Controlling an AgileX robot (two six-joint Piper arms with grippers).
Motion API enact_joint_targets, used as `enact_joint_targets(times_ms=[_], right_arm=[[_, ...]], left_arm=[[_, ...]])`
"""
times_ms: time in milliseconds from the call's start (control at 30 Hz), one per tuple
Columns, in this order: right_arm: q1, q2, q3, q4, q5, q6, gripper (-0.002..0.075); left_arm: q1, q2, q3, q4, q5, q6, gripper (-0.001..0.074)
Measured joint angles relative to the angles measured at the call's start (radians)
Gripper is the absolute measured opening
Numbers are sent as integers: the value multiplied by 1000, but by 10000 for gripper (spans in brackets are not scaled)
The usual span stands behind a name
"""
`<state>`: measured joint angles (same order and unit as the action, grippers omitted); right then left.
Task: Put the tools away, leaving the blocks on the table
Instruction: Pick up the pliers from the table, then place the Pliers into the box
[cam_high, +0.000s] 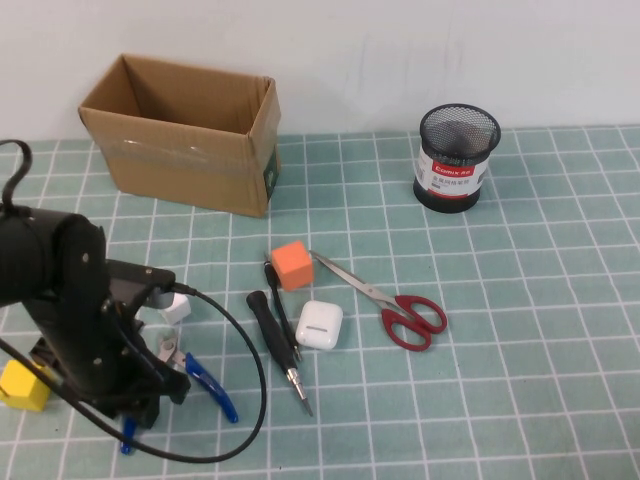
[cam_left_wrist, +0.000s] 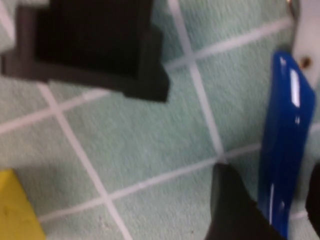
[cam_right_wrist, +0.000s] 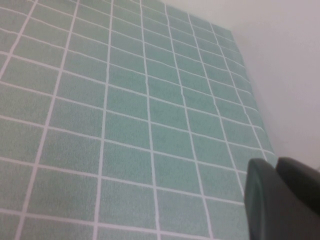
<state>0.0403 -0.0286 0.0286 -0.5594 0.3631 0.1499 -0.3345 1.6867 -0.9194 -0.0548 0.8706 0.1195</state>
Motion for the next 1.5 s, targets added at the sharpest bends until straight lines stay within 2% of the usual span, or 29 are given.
enact_joint_targets(times_ms=[200, 400, 633, 833, 1033, 1300, 1500], right_arm=[[0, 0, 0, 0, 0, 0, -8], [0, 0, 0, 0, 0, 0, -8], [0, 0, 0, 0, 0, 0, -8], [0, 0, 0, 0, 0, 0, -8], [0, 0, 0, 0, 0, 0, -8], [0, 0, 0, 0, 0, 0, -8], [0, 0, 0, 0, 0, 0, -8]], left_arm=[[0, 19, -9, 6, -15, 0, 276], [0, 20, -11, 31, -29, 0, 69], [-19, -23, -13, 28, -25, 0, 68], [-70, -238, -77, 19, 44, 2, 68], [-74, -397, -153, 21, 61, 40, 67], [-74, -448, -161, 41, -118, 102, 67], [-78, -459, -147, 135, -321, 139, 67]])
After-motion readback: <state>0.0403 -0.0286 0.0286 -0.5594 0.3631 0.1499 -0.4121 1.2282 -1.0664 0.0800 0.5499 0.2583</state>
